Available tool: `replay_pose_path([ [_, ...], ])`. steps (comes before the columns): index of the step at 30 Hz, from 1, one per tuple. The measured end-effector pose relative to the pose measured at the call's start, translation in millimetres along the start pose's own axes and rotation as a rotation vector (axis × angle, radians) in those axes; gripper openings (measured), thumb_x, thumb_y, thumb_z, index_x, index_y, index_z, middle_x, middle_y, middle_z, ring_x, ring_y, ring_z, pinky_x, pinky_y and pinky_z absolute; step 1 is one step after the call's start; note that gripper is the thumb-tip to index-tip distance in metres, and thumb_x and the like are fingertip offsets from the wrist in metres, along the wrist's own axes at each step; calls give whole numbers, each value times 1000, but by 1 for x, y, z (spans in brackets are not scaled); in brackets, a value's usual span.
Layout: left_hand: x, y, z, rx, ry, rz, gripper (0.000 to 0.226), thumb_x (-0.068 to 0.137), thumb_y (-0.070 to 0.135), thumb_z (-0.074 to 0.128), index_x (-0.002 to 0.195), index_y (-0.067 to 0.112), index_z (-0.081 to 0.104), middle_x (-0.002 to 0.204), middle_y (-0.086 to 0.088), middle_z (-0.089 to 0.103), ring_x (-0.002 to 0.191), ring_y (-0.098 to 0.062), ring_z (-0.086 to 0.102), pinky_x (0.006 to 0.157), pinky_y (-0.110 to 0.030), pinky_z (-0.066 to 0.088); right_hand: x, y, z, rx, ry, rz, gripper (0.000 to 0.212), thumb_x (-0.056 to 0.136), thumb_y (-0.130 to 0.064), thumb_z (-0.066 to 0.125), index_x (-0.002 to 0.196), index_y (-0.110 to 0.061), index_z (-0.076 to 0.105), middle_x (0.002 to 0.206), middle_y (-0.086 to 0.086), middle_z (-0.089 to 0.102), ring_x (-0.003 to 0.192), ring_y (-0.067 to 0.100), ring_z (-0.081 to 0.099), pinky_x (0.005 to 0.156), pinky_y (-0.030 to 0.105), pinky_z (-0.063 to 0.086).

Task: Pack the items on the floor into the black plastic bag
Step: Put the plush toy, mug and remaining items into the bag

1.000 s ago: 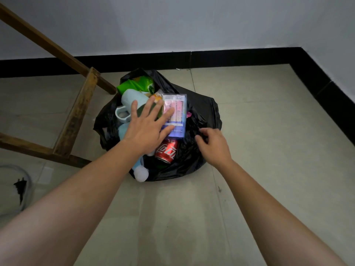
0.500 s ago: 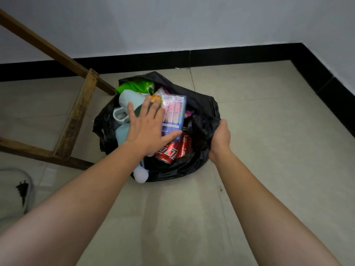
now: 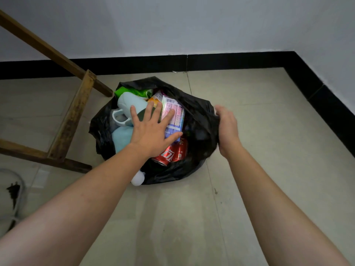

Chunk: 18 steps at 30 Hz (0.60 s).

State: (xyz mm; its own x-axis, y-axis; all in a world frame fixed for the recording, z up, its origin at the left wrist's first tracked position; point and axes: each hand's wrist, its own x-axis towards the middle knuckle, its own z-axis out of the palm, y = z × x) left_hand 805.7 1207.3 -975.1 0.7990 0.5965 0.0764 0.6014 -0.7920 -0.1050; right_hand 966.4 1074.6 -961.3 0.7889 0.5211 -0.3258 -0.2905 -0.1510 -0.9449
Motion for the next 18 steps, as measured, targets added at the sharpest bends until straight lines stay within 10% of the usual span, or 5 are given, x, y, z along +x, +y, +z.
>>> replay_pose_path([
  [5,13,16,6,-6,-17,-19,80,85,79,4,154,39,-2,164,-5,-2,150,-30,-5,109,-73,-5,-1,34,-11,-809,-16,-192,99,62,-54,87,143,-19,39,132,4,41,114,16,52,100,30,45],
  [9,21,23,7,-6,-25,-22,79,86,79,4,154,39,-5,164,-5,-5,150,-30,-4,108,-72,-9,14,41,-8,-1140,-36,-99,35,88,-36,62,113,-12,67,116,18,65,109,37,60,82,34,48],
  [18,58,26,8,62,-31,-84,72,94,69,9,155,31,5,163,-12,4,150,-33,1,111,-67,-9,-2,8,-11,-657,11,-341,27,98,-25,53,71,-28,51,68,-13,54,65,4,49,58,24,36],
])
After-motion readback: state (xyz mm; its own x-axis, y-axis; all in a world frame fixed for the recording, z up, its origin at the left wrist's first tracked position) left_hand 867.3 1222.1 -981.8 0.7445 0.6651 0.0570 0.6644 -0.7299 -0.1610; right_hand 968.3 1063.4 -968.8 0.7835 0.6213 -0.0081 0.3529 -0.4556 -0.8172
